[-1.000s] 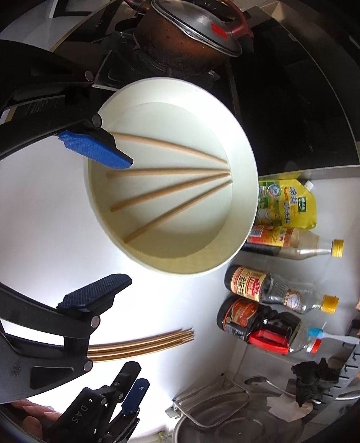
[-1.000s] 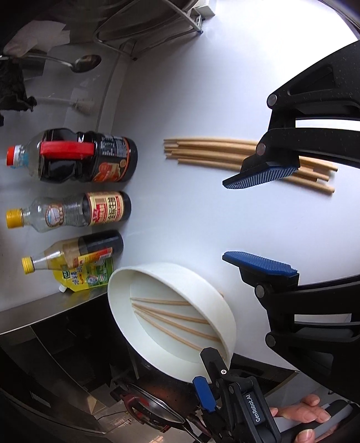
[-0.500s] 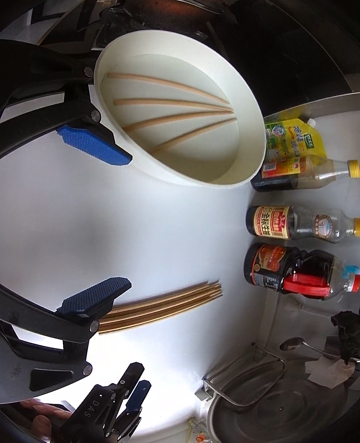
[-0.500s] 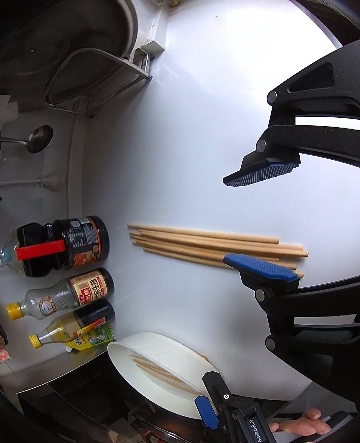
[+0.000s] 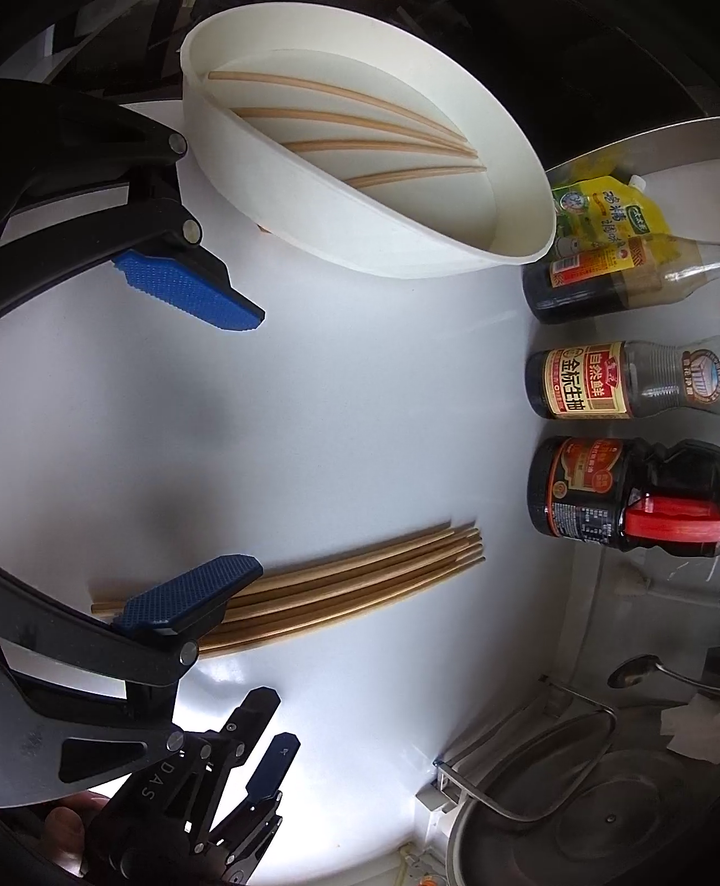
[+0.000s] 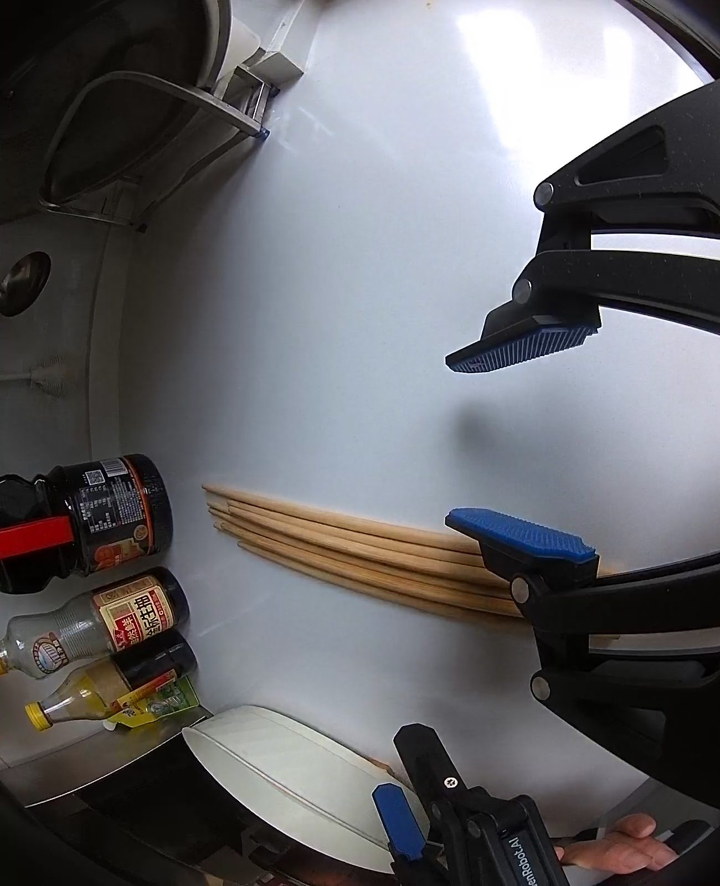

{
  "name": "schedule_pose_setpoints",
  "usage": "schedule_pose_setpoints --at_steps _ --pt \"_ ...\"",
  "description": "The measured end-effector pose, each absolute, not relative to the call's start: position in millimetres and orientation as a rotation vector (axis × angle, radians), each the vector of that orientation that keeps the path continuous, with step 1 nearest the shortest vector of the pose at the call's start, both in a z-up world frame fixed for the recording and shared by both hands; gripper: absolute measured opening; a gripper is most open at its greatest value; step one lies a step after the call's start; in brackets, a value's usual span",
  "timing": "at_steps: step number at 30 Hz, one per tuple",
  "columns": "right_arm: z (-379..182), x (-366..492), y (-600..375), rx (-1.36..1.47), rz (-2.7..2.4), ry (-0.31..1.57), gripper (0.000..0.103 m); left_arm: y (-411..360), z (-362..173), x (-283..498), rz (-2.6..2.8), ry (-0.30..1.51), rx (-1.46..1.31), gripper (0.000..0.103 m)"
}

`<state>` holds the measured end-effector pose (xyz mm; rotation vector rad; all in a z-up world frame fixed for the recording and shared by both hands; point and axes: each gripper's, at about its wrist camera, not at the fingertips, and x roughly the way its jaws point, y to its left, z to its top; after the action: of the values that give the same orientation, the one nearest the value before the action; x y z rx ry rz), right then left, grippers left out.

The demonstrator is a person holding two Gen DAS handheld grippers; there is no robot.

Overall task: Organize utensils
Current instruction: 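Lower both open tools over the chopstick bundle, separating single chopsticks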

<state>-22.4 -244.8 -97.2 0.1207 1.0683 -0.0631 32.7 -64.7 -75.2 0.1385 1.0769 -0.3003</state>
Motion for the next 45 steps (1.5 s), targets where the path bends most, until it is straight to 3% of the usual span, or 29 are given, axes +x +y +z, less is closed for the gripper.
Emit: schedule_pose_setpoints --at_steps 45 --pt "-119 2 -235 -0.003 -0.069 1.049 0.049 -77 -86 46 -0.276 1.078 0.123 0.082"
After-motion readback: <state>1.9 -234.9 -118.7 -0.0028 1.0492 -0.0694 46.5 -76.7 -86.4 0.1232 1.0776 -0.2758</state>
